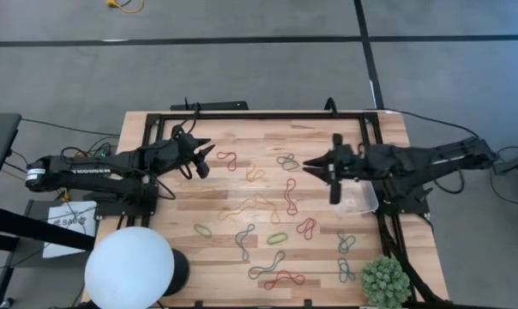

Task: Pick and place items into bin
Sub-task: Put the blue rubber band into the transparent bin

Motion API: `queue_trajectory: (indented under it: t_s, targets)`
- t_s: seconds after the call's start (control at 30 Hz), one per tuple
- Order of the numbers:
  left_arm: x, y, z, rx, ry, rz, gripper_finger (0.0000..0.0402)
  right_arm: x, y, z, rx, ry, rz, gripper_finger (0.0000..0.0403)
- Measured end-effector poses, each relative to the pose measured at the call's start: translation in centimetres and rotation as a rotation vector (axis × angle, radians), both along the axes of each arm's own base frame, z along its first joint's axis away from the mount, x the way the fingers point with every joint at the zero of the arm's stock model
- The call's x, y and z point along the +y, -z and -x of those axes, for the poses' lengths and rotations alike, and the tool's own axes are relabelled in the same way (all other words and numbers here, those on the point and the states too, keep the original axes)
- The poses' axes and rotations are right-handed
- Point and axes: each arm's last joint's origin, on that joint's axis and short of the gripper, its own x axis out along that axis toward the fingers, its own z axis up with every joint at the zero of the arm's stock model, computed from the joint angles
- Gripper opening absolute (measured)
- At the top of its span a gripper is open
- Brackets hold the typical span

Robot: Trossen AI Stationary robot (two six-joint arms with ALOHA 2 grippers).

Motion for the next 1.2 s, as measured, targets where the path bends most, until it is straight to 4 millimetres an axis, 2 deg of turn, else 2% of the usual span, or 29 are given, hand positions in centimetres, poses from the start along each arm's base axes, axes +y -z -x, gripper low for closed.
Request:
queue_trajectory:
  t_s: [0.23, 0.37, 0.5, 0.63, 0.77, 0.87, 1.0, 1.2]
  targets:
    - [0.0, 0.1, 0.0, 0.015, -0.001, 0.002, 0.0104, 0.0, 3.0, -4.3, 0.100, 0.023, 0.092, 0.0066]
    - [0.0, 0.4, 0.1, 0.040, -0.002, 0.006, 0.0104, -1.2, 5.0, -6.3, 0.177, 0.108, 0.096, 0.0066]
    - [0.0, 0.5, 0.2, 0.052, -0.002, 0.008, 0.0104, -3.4, 5.5, -7.3, 0.269, 0.198, 0.105, 0.0066]
    - [0.0, 0.6, 0.2, 0.063, -0.002, 0.010, 0.0104, -6.2, 4.7, -7.3, 0.487, 0.265, 0.114, 0.0066]
    - [0.0, 0.6, 0.2, 0.063, -0.003, 0.009, 0.0104, -9.1, 5.1, -7.9, 0.651, 0.238, -0.034, 0.0066]
    - [0.0, 0.6, 0.2, 0.064, -0.003, 0.009, 0.0104, -11.0, 7.0, -9.2, 0.706, 0.191, -0.123, 0.0066]
    - [0.0, 0.6, 0.2, 0.065, -0.003, 0.009, 0.0104, -12.9, 10.3, -10.7, 0.817, 0.231, -0.167, 0.0066]
    - [0.0, 0.6, 0.2, 0.068, -0.003, 0.010, 0.0104, -14.7, 14.2, -12.1, 0.955, 0.207, -0.132, 0.0066]
